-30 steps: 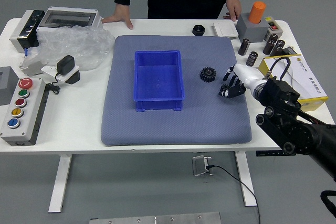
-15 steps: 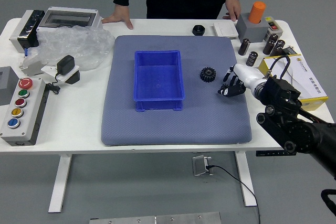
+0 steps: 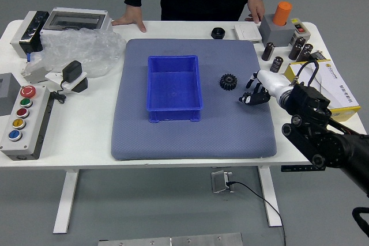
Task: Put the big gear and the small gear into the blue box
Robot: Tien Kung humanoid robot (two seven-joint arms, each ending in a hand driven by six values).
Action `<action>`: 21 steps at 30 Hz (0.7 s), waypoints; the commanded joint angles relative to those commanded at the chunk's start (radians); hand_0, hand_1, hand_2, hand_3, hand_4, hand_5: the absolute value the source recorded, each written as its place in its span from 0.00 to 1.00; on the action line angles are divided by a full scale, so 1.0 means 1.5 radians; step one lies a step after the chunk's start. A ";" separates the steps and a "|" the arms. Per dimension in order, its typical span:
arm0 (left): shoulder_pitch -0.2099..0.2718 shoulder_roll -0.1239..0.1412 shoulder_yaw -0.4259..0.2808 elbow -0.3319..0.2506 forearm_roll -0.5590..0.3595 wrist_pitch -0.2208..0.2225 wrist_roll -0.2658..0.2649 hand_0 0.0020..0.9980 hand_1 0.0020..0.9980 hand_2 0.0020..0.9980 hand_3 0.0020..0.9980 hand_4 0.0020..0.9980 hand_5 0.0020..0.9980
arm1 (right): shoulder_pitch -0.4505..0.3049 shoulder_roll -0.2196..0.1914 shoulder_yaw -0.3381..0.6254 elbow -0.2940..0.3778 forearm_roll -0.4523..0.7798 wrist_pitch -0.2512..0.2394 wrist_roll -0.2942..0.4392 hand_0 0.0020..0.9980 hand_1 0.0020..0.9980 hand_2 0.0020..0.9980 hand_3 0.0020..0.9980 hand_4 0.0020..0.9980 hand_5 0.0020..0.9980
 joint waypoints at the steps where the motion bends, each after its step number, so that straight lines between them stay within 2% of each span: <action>1: 0.000 0.000 0.000 0.000 0.000 0.000 0.000 0.86 0.83 0.84 0.87 0.78 0.31 | -0.001 0.000 0.000 0.000 -0.001 0.001 -0.001 0.60 0.47 0.51 0.62 0.82 0.36; 9: 0.001 0.000 0.000 0.000 0.002 -0.001 0.001 0.86 0.83 0.84 0.87 0.78 0.31 | -0.008 0.001 -0.001 -0.003 -0.007 0.001 -0.004 0.60 0.47 0.53 0.62 0.83 0.39; 20: 0.001 0.000 0.000 0.000 0.003 -0.001 0.001 0.86 0.83 0.84 0.87 0.78 0.31 | -0.011 0.004 -0.006 -0.002 -0.016 -0.018 -0.001 0.61 0.46 0.50 0.58 0.80 0.36; 21: 0.001 0.000 0.001 0.000 0.003 -0.001 0.001 0.86 0.83 0.84 0.87 0.78 0.31 | -0.011 0.005 -0.006 -0.002 -0.017 -0.019 -0.001 0.62 0.45 0.49 0.56 0.83 0.23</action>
